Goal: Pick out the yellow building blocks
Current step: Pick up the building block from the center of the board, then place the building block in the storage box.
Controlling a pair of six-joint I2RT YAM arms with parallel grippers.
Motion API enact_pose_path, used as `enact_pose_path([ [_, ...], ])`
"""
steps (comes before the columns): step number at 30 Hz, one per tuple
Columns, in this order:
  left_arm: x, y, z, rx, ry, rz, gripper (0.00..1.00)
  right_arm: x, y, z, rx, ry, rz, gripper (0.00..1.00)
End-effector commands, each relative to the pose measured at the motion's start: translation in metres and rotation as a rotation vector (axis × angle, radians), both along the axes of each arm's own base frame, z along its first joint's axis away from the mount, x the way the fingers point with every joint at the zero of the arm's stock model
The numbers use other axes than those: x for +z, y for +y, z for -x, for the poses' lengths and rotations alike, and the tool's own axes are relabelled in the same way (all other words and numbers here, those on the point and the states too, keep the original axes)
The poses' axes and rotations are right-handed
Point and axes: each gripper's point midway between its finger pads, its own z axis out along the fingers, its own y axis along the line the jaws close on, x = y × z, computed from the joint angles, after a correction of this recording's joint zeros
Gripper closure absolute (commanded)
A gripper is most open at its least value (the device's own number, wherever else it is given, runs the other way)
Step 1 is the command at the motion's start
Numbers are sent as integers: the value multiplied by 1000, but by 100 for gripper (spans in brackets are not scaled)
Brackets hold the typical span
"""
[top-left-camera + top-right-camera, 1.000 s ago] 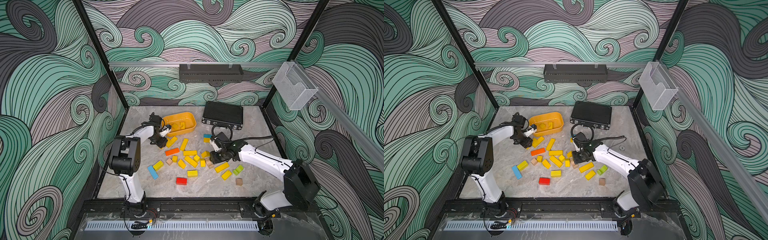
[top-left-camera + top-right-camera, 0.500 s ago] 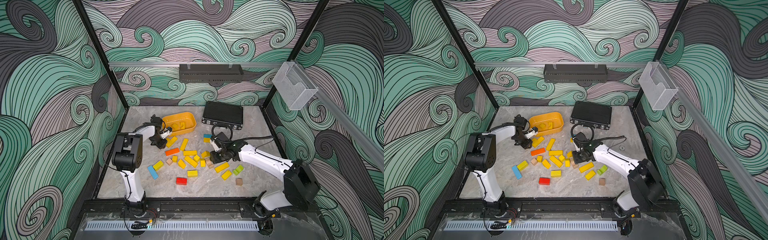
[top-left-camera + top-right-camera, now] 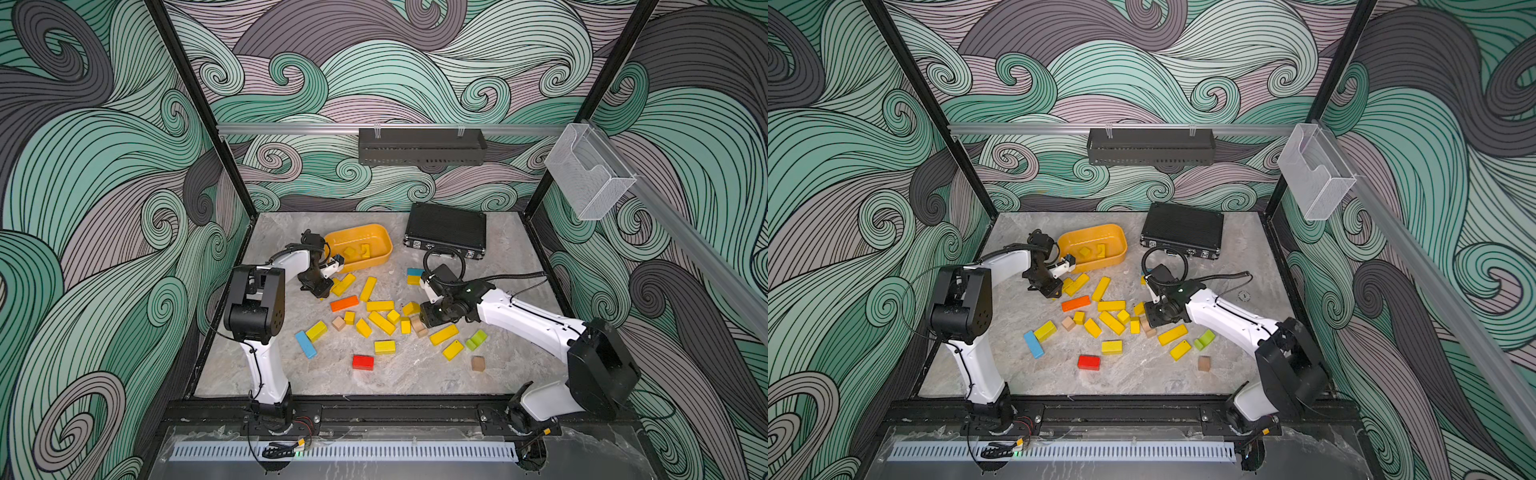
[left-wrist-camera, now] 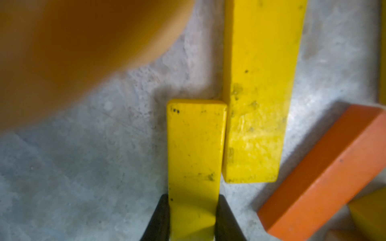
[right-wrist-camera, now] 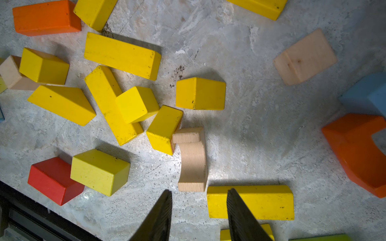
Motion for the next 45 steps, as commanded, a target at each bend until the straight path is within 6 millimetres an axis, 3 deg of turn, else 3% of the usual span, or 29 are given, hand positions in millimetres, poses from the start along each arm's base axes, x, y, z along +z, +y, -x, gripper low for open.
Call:
enact_pose_path([
  [1, 36, -5, 18, -15, 20, 36, 100, -1, -3, -1, 7, -11, 31, 54],
  [9, 121, -16, 8, 32, -92, 121, 100, -2, 2, -12, 22, -20, 50, 53],
  [12, 150, -24, -10, 44, -169, 167, 99, -1, 0, -19, 10, -30, 55, 53],
  [16, 170, -34, -50, 74, -274, 222, 98, 2, 2, -28, 0, -29, 38, 52],
  [22, 161, -45, -112, 124, -282, 251, 98, 2, 11, -30, 22, -6, 9, 51],
  [29, 123, -55, -156, 126, -230, 240, 98, -8, 12, -26, 25, 27, 15, 51],
  [35, 93, -65, -169, 79, -222, 207, 97, -12, 13, -26, 26, 40, 19, 51],
  [45, 51, -74, -153, -45, -155, 54, 92, -22, 17, -23, 37, 76, 25, 51],
])
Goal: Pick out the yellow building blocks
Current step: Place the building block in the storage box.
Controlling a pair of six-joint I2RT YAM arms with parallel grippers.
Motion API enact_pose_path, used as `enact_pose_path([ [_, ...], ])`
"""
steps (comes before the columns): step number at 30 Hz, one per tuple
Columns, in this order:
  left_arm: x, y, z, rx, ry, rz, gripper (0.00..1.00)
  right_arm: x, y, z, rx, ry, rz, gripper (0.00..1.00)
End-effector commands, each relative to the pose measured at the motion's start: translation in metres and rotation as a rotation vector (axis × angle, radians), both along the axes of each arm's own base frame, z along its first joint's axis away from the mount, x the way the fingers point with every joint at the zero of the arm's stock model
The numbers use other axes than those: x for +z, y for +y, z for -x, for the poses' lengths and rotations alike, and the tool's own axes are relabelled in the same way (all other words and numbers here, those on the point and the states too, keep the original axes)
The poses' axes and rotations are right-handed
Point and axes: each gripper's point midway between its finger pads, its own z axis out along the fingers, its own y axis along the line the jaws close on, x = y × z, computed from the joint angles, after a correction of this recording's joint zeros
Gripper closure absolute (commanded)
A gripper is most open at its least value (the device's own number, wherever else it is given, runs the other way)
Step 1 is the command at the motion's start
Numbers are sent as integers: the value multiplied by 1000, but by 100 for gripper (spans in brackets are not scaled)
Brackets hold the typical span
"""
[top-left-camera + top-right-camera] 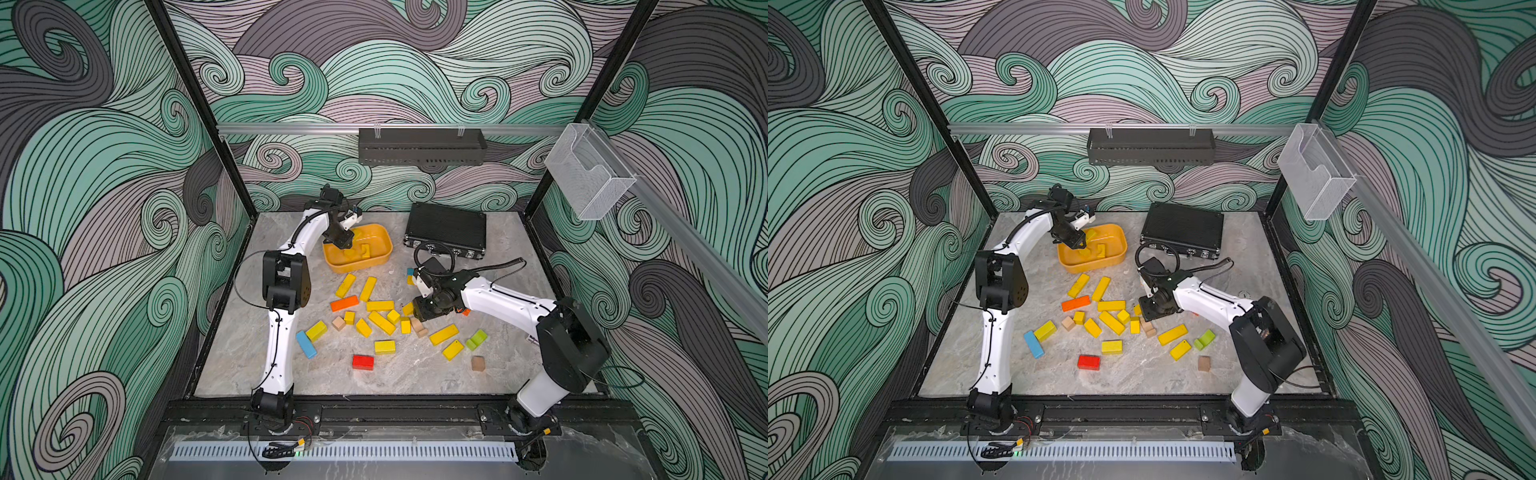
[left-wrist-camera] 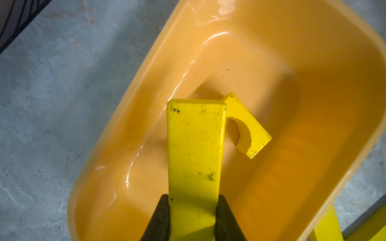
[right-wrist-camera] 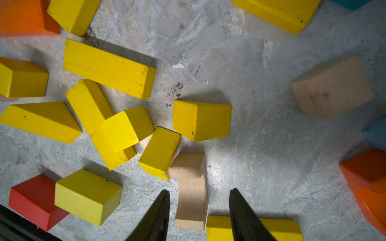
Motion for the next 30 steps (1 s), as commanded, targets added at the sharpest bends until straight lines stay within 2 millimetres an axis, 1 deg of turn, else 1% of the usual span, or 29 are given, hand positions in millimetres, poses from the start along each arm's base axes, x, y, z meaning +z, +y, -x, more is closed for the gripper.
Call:
enact_pose_path([
  [1, -17, 4, 9, -34, 37, -105, 90, 1, 5, 1, 10, 14, -5, 51],
  [5, -25, 6, 11, -26, 50, -145, 78, -3, 9, 3, 20, 26, -1, 51],
  [9, -24, 6, 10, -14, 40, -149, 66, -6, 13, 4, 26, 33, 1, 52],
  [13, -12, 7, 6, -2, 5, -148, 56, 0, 16, 8, 46, 17, 11, 52],
  [16, 3, 10, 1, 18, -36, -155, 48, 7, 22, 17, 78, 11, 20, 52],
  [18, 15, 10, 0, 31, -61, -147, 42, 9, 24, 24, 86, 8, 24, 52],
  [19, 23, 11, 0, 41, -75, -142, 37, 9, 25, 29, 86, 10, 22, 51],
  [21, 40, 11, 0, 60, -108, -127, 24, 9, 27, 37, 85, 11, 17, 52],
  [23, 64, 11, -2, 82, -162, -105, 16, 7, 32, 44, 89, 12, 8, 51],
  [26, 100, 11, -1, 124, -227, -64, 13, -2, 38, 50, 91, 31, 15, 52],
  [29, 133, 12, 7, 165, -274, -24, 13, -11, 40, 52, 83, 41, 37, 52],
  [30, 141, 13, 11, 174, -284, -17, 13, -14, 41, 53, 85, 46, 37, 52],
])
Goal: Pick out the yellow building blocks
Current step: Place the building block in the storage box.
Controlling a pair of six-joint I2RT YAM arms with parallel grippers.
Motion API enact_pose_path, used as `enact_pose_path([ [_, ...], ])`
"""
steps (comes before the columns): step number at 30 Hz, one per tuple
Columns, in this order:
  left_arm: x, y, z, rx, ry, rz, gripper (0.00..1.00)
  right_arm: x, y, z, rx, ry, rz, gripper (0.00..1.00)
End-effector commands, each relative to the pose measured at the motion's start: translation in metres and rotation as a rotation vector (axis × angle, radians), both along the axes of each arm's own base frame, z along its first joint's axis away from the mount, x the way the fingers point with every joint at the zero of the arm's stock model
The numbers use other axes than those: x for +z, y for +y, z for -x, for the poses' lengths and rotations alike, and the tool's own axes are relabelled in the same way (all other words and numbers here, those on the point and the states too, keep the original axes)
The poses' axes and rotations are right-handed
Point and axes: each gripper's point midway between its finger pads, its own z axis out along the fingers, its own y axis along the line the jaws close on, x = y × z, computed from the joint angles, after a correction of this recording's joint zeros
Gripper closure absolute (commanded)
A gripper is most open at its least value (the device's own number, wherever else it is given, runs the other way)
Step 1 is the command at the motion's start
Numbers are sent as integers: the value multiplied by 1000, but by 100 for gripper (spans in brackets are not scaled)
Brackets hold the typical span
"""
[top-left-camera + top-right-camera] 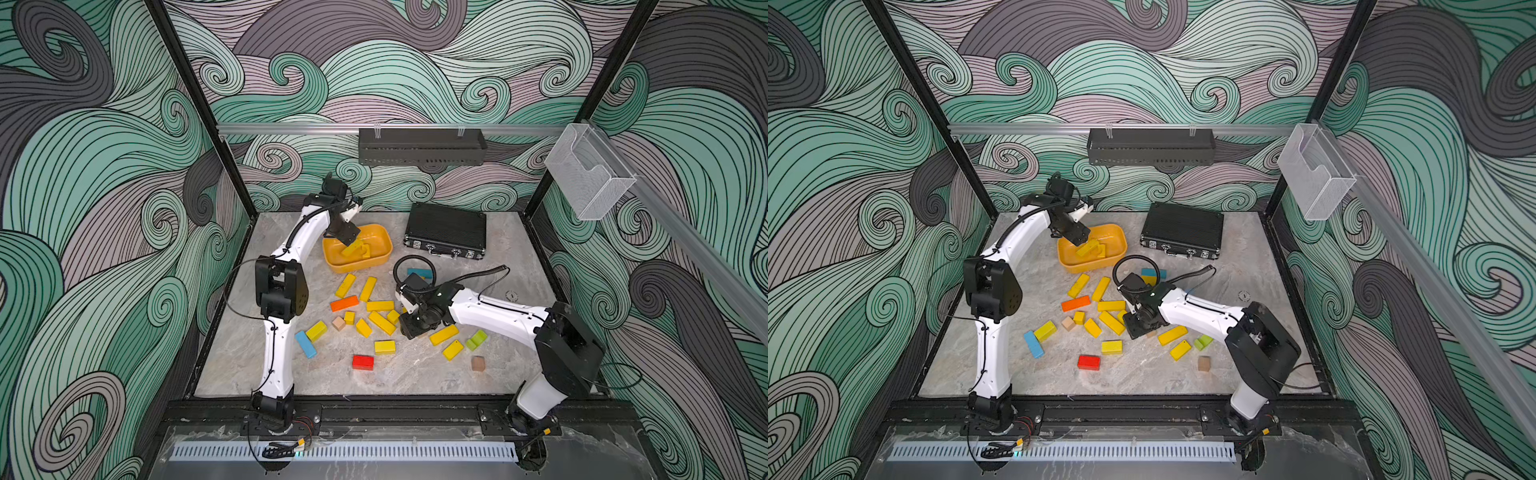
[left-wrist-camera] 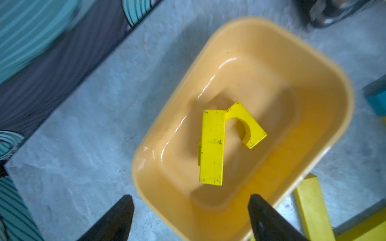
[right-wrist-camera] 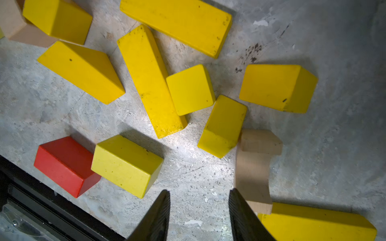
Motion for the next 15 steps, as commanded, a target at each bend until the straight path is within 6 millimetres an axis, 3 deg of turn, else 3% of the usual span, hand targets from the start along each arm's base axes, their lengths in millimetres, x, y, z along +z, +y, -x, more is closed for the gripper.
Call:
enact_pose_path([
  [1, 59, 6, 10, 67, -102, 62, 13, -14, -1, 1, -36, 14, 31, 52],
  [5, 83, 8, 33, 84, -111, 97, 13, -23, -4, -3, -46, 9, 66, 52],
  [15, 105, 26, 79, 127, -151, 124, 13, -43, -4, -11, -54, 26, 119, 52],
])
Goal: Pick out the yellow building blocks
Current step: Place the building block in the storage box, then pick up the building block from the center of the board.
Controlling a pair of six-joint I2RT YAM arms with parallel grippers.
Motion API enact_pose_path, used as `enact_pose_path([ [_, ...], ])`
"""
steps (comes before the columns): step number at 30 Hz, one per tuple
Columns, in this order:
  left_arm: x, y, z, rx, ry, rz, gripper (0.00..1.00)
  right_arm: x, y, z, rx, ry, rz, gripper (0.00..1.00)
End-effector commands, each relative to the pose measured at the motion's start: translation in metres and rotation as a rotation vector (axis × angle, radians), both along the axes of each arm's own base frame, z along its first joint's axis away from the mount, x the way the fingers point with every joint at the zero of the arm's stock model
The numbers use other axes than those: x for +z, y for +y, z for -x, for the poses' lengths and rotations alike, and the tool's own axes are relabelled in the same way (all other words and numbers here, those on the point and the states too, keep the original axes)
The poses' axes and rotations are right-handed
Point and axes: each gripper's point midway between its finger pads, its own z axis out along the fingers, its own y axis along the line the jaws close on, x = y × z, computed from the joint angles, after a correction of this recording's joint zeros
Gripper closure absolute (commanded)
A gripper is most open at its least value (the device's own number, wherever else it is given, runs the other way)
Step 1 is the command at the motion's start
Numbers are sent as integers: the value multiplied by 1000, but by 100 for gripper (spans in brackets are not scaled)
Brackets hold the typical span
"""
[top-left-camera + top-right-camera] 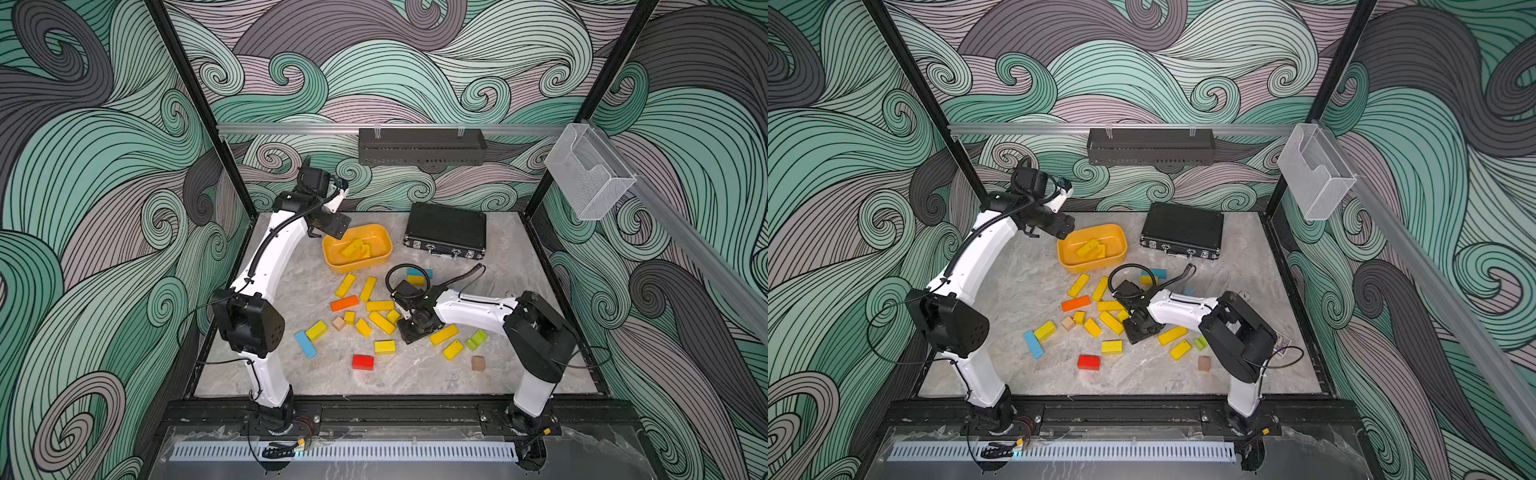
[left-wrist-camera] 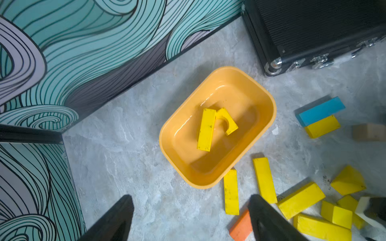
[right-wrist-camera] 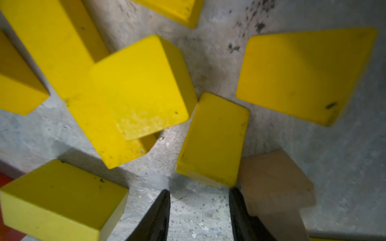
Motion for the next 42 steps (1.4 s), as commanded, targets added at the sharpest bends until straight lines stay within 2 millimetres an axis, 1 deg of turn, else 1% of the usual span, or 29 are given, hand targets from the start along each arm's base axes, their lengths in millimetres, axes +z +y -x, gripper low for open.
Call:
enact_pose_path([
  [1, 17, 8, 13, 35, -35, 30, 13, 0, 0, -9, -21, -21, 19, 52],
  [7, 19, 16, 30, 55, -42, 36, 12, -1, 6, -22, -28, -31, 18, 51],
  [14, 9, 24, 45, 70, -23, 33, 13, -8, 10, -29, -29, -28, 29, 55],
  [22, 0, 27, 60, 72, -5, 39, 13, -10, -8, -29, -36, -58, 94, 62],
  [27, -3, 28, 67, 62, 1, 28, 12, -10, -14, -29, -27, -65, 116, 68],
  [32, -12, 31, 76, 47, 21, 7, 12, -4, -17, -31, -13, -89, 122, 72],
  [37, -20, 32, 82, 35, 31, -8, 12, 3, -16, -32, 5, -103, 111, 75],
  [40, -25, 36, 85, 27, 26, -33, 12, 16, -14, -32, 18, -122, 83, 76],
  [42, -31, 37, 88, 13, 29, -52, 12, 31, -12, -34, 23, -144, 59, 77],
])
